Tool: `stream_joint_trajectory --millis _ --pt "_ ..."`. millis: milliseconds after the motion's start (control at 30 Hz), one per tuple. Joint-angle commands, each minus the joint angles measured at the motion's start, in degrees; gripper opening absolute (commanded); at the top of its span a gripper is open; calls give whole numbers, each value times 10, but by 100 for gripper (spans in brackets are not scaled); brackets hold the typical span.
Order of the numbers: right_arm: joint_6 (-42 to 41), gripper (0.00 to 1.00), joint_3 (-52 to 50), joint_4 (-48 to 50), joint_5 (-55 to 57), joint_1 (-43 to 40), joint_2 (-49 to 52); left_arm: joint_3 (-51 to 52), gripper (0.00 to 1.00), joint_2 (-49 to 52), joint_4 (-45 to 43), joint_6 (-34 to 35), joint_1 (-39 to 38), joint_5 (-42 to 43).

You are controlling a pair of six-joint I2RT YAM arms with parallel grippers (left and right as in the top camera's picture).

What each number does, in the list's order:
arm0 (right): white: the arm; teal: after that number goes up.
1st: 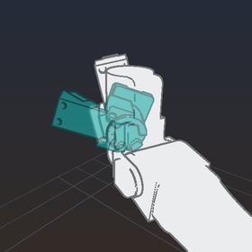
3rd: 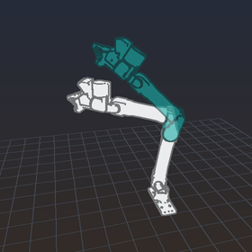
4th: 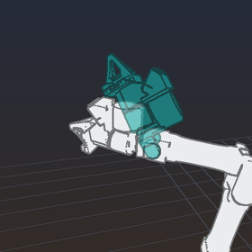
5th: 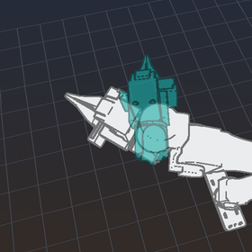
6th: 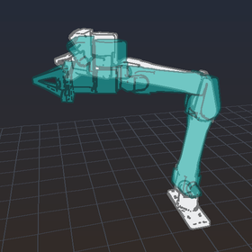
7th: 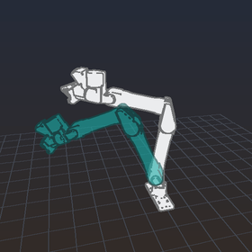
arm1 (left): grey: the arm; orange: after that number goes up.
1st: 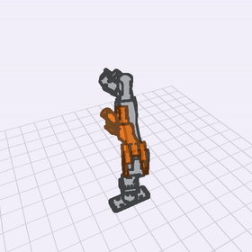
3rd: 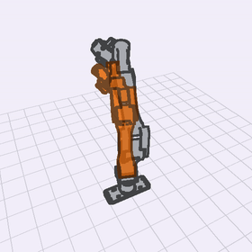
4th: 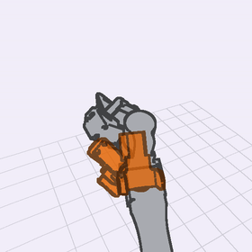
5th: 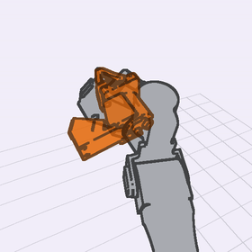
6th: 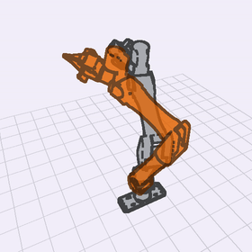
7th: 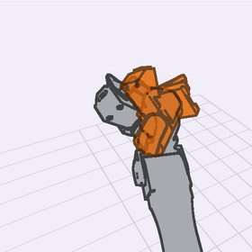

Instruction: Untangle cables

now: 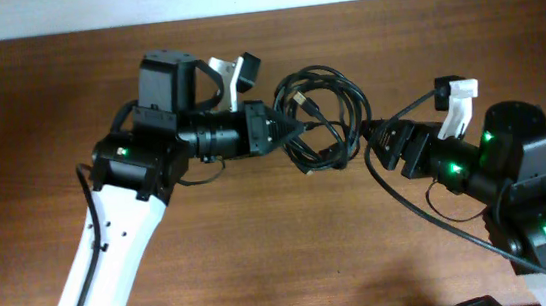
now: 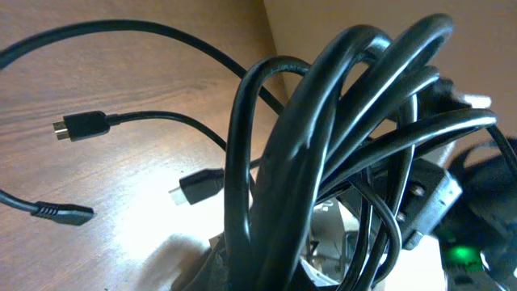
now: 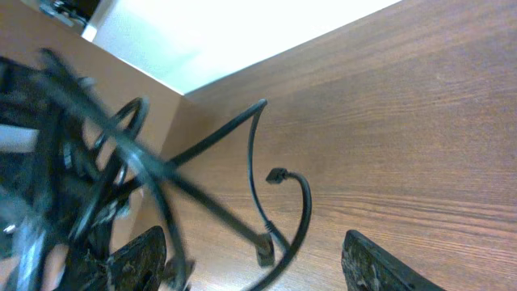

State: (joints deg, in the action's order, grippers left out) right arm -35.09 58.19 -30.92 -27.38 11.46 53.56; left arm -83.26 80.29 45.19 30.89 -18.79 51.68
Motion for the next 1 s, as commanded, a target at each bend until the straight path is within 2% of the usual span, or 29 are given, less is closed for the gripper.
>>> stream_joint_trajectory --millis 0,300,367,500,667,967 --pt "9 68 7 -3 9 1 5 -4 0 -1 -6 -9 -5 4" --pt "20 68 7 -20 7 1 5 -4 0 0 -10 -2 -5 -66" --pt "21 68 7 -23 5 1 5 -4 0 0 -10 20 -5 -87" --pt "34 68 7 -28 -13 1 5 -4 0 0 -10 106 -6 -134" --pt "34 68 7 -27 -13 1 5 -4 0 0 -9 109 -10 -123" --pt "34 68 7 -18 12 1 8 -4 0 0 -9 106 -67 -120"
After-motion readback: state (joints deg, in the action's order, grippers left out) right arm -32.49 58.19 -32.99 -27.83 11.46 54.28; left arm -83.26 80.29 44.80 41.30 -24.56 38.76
